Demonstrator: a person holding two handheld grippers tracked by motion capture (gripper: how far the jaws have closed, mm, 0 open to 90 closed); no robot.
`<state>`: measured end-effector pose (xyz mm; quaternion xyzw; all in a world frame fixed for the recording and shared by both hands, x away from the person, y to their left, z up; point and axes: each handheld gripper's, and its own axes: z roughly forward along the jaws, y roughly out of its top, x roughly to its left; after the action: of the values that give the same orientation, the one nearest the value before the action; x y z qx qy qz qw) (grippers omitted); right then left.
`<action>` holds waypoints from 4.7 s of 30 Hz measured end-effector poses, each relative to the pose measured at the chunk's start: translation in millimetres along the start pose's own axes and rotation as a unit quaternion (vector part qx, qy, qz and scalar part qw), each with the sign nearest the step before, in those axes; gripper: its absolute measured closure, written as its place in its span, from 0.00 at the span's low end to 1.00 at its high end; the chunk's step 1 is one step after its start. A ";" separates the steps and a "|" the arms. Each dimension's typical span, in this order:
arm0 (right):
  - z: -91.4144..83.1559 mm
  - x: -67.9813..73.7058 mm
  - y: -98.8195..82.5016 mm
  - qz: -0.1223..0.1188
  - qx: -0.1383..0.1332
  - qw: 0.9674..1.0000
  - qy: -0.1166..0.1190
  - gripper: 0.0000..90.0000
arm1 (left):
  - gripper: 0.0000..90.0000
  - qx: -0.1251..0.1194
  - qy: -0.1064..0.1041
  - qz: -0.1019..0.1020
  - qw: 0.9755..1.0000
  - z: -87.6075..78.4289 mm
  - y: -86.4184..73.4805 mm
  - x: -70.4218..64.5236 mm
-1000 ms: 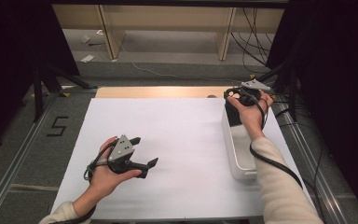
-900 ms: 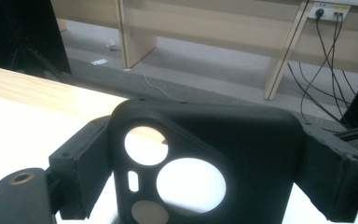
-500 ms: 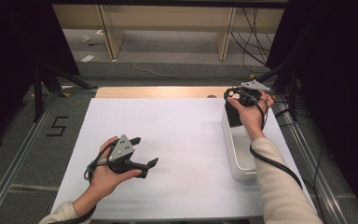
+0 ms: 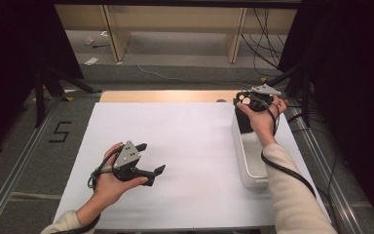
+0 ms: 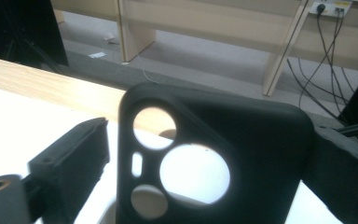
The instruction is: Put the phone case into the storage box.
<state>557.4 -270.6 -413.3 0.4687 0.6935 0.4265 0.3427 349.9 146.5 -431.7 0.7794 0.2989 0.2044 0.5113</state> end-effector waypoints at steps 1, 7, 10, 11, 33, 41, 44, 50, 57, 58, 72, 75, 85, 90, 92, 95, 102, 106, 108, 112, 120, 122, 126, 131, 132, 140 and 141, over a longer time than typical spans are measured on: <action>0.0 -0.1 0.0 0.000 -0.001 1.000 -0.002 0.04 | 0.07 0.000 0.000 0.000 1.000 -0.1 0.0 0.0; -1.0 -1.0 1.0 0.000 -0.011 1.000 -0.007 0.01 | 0.07 0.000 0.000 0.000 1.000 0.0 0.0 0.1; -1.5 -1.1 1.6 -0.002 -0.017 1.000 -0.010 0.01 | 0.07 0.000 0.000 0.000 1.000 -0.3 0.2 0.1; -1.7 -1.0 1.9 -0.001 -0.020 1.000 -0.011 0.01 | 0.07 0.000 0.000 0.000 1.000 -0.2 0.1 0.1; -23.6 6.5 15.7 0.014 -0.057 0.998 -0.019 0.02 | 0.06 0.001 0.004 0.001 1.000 -0.7 0.1 0.1; -38.3 14.8 21.8 0.006 -0.074 0.997 0.007 0.09 | 0.06 0.001 0.006 0.002 1.000 -1.6 0.2 0.5; -43.7 20.1 23.0 0.004 -0.077 0.997 0.024 0.11 | 0.06 0.001 0.006 0.001 1.000 -1.8 0.2 -0.1; -50.9 33.6 23.9 -0.007 -0.078 0.995 0.060 0.13 | 0.06 0.001 0.006 0.000 1.000 -2.2 0.2 -0.4; -53.4 48.5 22.0 -0.018 -0.072 0.992 0.100 0.16 | 0.06 0.000 0.005 -0.001 1.000 -2.0 0.1 -0.8; -53.8 50.4 21.5 -0.019 -0.070 0.992 0.103 0.16 | 0.06 0.000 0.006 0.000 1.000 -1.9 0.1 -0.9; -63.7 69.0 14.2 -0.017 -0.059 0.985 0.163 0.17 | 0.07 0.001 0.005 0.000 1.000 -1.4 -0.1 -1.8; -67.1 74.5 13.2 -0.029 -0.055 0.984 0.168 0.17 | 0.07 0.001 0.005 -0.001 1.000 -1.5 -0.1 -2.0; -81.3 87.1 7.8 -0.044 -0.051 0.978 0.199 0.18 | 0.07 0.001 0.004 -0.001 1.000 -1.7 0.1 -2.4; -83.5 92.5 6.6 -0.047 -0.050 0.975 0.211 0.18 | 0.07 0.001 0.004 -0.002 1.000 -2.0 -0.1 -1.8; -84.4 94.3 5.5 -0.047 -0.048 0.974 0.215 0.18 | 0.07 0.001 0.004 -0.002 1.000 -2.2 -0.1 -1.8; -86.7 96.4 4.0 -0.047 -0.046 0.973 0.221 0.18 | 0.07 0.001 0.004 -0.002 1.000 -2.2 0.0 -1.8; -93.3 98.9 -0.2 -0.049 -0.044 0.971 0.231 0.18 | 0.07 0.001 0.004 -0.002 1.000 -2.3 -0.1 -1.8; -97.8 98.5 -3.5 -0.049 -0.048 0.968 0.240 0.18 | 0.07 0.001 0.005 0.000 1.000 -2.6 0.2 -1.2; -100.4 98.4 -5.0 -0.049 -0.049 0.967 0.243 0.18 | 0.07 0.000 0.005 0.001 1.000 -2.7 0.2 -1.0; -107.6 96.6 -7.0 -0.051 -0.050 0.966 0.248 0.17 | 0.07 0.001 0.005 -0.001 1.000 -2.8 0.1 -1.0; -121.4 92.4 -13.8 -0.051 -0.054 0.965 0.252 0.17 | 0.07 -0.002 0.005 -0.004 1.000 -3.4 0.4 -0.5; -124.4 91.0 -15.9 -0.053 -0.053 0.965 0.252 0.17 | 0.07 -0.002 0.005 -0.005 1.000 -3.6 0.4 -0.3; -129.9 86.0 -21.3 -0.053 -0.054 0.965 0.251 0.17 | 0.07 -0.001 0.006 -0.004 1.000 -3.9 0.2 0.3; -137.7 78.7 -28.6 -0.050 -0.056 0.965 0.249 0.18 | 0.07 -0.001 0.007 -0.004 1.000 -3.8 0.1 0.4; -139.3 77.5 -29.7 -0.049 -0.056 0.966 0.249 0.18 | 0.07 -0.001 0.007 -0.005 1.000 -3.7 0.1 0.4; -148.4 73.5 -36.9 -0.049 -0.059 0.965 0.251 0.18 | 0.07 0.000 0.007 -0.006 1.000 -4.0 -0.1 1.2; -149.2 73.0 -37.8 -0.049 -0.059 0.965 0.251 0.18 | 0.07 0.000 0.008 -0.004 1.000 -4.0 -0.1 1.5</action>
<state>389.5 -249.6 -393.5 0.2912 0.7531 0.5533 0.2046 348.4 150.3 -430.3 0.7764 0.3061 0.2086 0.5099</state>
